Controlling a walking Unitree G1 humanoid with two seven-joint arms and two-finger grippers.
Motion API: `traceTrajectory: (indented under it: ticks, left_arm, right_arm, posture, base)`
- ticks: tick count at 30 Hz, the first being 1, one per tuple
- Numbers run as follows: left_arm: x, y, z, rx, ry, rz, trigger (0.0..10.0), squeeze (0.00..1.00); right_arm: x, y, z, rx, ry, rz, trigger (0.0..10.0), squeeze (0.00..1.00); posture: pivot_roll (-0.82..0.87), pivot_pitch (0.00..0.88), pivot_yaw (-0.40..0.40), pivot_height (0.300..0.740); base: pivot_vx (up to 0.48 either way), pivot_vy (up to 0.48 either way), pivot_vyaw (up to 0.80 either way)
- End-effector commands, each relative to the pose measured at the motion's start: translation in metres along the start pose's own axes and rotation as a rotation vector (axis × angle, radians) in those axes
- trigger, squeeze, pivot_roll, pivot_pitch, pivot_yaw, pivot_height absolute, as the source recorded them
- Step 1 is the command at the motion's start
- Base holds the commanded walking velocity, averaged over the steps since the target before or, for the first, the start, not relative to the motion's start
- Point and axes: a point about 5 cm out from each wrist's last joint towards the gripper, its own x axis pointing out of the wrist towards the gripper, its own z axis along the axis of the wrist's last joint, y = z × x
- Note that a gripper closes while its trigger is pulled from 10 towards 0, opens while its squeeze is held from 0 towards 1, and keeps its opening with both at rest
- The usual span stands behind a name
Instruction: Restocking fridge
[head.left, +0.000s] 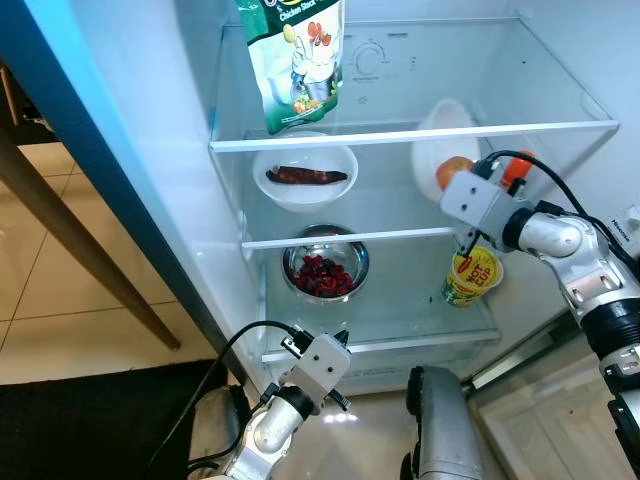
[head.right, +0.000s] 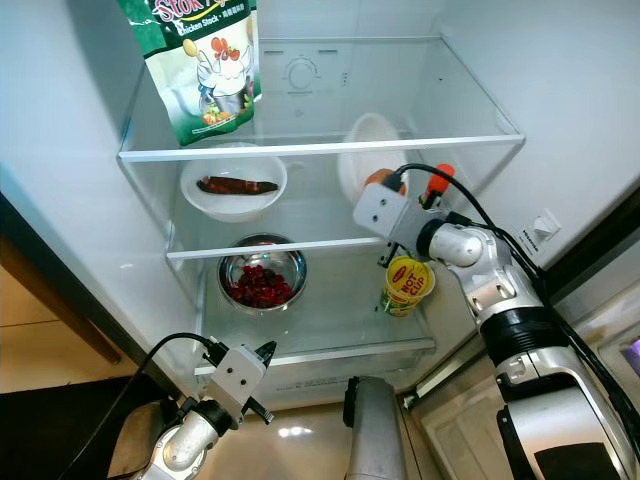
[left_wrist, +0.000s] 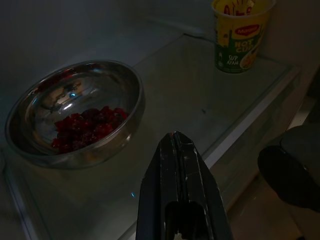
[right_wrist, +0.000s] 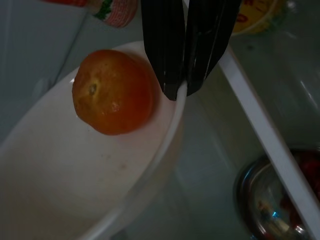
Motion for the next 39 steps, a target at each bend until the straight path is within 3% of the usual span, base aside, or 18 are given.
traceTrajectory:
  ticks: [1, 2, 3, 4, 7, 20, 31, 34, 39]
  left_arm:
    - [0.0, -0.012, -0.002, -0.022, 0.006, -0.022, 10.0, 0.0]
    - [0.0, -0.012, -0.002, -0.022, 0.006, -0.022, 10.0, 0.0]
    - [-0.001, -0.012, -0.002, -0.023, 0.008, -0.023, 10.0, 0.0]
    - [-0.001, -0.013, -0.002, -0.024, 0.009, -0.023, 10.0, 0.0]
    - [-0.001, -0.013, -0.003, -0.024, 0.009, -0.024, 10.0, 0.0]
    - [0.003, -0.014, -0.001, -0.028, 0.002, -0.027, 10.0, 0.0]
    - [0.004, -0.015, 0.0, -0.029, -0.001, -0.024, 10.0, 0.0]
    - [0.004, -0.015, 0.0, -0.032, -0.001, -0.02, 10.0, 0.0]
    - [0.003, -0.016, -0.001, -0.034, 0.0, -0.019, 10.0, 0.0]
  right_arm:
    - [0.0, 0.005, 0.002, -0.149, 0.022, 0.09, 0.0, 0.0]
    - [0.0, 0.005, 0.002, -0.149, 0.022, 0.09, 0.0, 0.0]
    - [0.0, 0.007, 0.004, -0.257, 0.034, 0.142, 0.0, 0.0]
    - [0.0, 0.007, 0.005, -0.293, 0.037, 0.159, 0.0, 0.0]
    - [-0.001, 0.007, 0.007, -0.358, 0.05, 0.198, 0.0, 0.0]
    - [-0.012, -0.008, 0.005, -0.531, 0.183, 0.383, 0.0, 0.0]
    - [-0.012, -0.026, 0.004, -0.577, 0.253, 0.365, 0.0, 0.0]
    - [-0.007, -0.028, 0.015, -0.561, 0.202, 0.345, 0.0, 0.0]
    - [-0.003, -0.011, 0.033, -0.465, 0.044, 0.411, 0.0, 0.0]
  posture:
    - [-0.08, 0.173, -0.046, 0.415]
    - [-0.08, 0.173, -0.046, 0.415]
    - [-0.08, 0.173, -0.046, 0.415]
    - [-0.08, 0.173, -0.046, 0.415]
    - [-0.08, 0.173, -0.046, 0.415]
    - [-0.1, 0.175, -0.048, 0.415]
    - [-0.1, 0.176, -0.054, 0.415]
    - [-0.1, 0.177, -0.057, 0.415]
    - [-0.1, 0.177, -0.057, 0.415]
  base:
    - [0.0, 0.0, 0.0]
    - [0.0, 0.0, 0.0]
    - [0.0, 0.0, 0.0]
    - [0.0, 0.0, 0.0]
    - [0.0, 0.0, 0.0]
    - [0.0, 0.0, 0.0]
    - [0.0, 0.0, 0.0]
    - [0.0, 0.0, 0.0]
    - [0.0, 0.0, 0.0]
